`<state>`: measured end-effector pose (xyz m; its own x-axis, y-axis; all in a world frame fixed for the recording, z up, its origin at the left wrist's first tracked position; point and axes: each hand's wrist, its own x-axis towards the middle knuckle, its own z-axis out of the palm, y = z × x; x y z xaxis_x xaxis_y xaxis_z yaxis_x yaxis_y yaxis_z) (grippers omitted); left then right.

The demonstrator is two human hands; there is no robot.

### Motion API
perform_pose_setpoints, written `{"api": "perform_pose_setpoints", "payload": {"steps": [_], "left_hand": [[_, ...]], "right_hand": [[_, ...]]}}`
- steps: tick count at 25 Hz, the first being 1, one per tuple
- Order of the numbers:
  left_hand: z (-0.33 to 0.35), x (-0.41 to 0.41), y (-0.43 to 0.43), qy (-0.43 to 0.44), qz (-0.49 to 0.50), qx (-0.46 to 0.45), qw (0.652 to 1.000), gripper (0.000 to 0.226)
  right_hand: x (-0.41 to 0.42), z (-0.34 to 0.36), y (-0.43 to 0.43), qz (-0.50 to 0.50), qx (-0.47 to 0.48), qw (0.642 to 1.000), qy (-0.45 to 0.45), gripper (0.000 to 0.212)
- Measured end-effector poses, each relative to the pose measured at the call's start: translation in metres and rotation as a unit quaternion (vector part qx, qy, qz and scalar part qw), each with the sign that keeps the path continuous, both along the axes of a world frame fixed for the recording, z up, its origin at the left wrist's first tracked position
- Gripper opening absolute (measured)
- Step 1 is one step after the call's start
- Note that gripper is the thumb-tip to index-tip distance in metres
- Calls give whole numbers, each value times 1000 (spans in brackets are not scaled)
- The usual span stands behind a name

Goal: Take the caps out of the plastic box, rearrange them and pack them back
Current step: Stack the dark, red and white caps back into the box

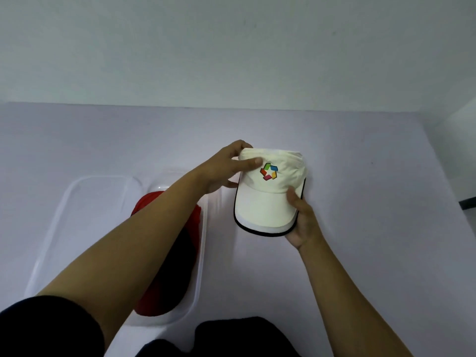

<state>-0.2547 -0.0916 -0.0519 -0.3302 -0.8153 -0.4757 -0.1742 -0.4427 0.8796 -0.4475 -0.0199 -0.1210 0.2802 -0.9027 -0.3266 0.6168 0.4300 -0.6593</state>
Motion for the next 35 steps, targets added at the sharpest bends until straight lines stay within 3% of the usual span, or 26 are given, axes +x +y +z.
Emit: {"api": "perform_pose_setpoints", "payload": {"steps": [4, 9, 12, 15, 17, 19, 21, 22, 25, 28, 35], "left_hand": [[20, 25, 19, 88, -9, 111, 990, 54], [39, 74, 34, 216, 27, 81, 973, 88], [55, 111, 34, 210, 34, 9, 977, 81], [76, 159, 27, 198, 67, -61, 976, 69], [89, 190, 20, 186, 97, -104, 972, 70], [95, 212, 13, 180, 118, -137, 967, 74], [97, 224, 8, 181, 119, -159, 963, 77], [95, 228, 6, 184, 115, -167, 962, 77], [82, 234, 2, 202, 121, -167, 957, 71], [61, 236, -2, 185, 135, -182, 956, 38], [26, 228, -17, 175, 112, -190, 960, 41]], "right_hand": [[36, 26, -2, 28, -40, 999, -24, 85], [85, 58, -3, 53, -44, 997, -20, 82], [112, 72, -5, 19, -57, 998, 24, 67], [144, 68, -2, -8, 35, 996, 82, 70], [167, 58, 6, 73, 19, 954, 291, 63], [188, 47, 14, 210, -58, 846, 486, 74], [203, 37, 15, 300, -102, 757, 571, 104], [209, 35, 12, 326, -107, 729, 592, 117], [218, 31, -4, 358, -75, 695, 619, 136], [220, 36, -3, 348, -135, 672, 640, 125], [216, 61, 29, 326, -267, 634, 648, 110]]}}
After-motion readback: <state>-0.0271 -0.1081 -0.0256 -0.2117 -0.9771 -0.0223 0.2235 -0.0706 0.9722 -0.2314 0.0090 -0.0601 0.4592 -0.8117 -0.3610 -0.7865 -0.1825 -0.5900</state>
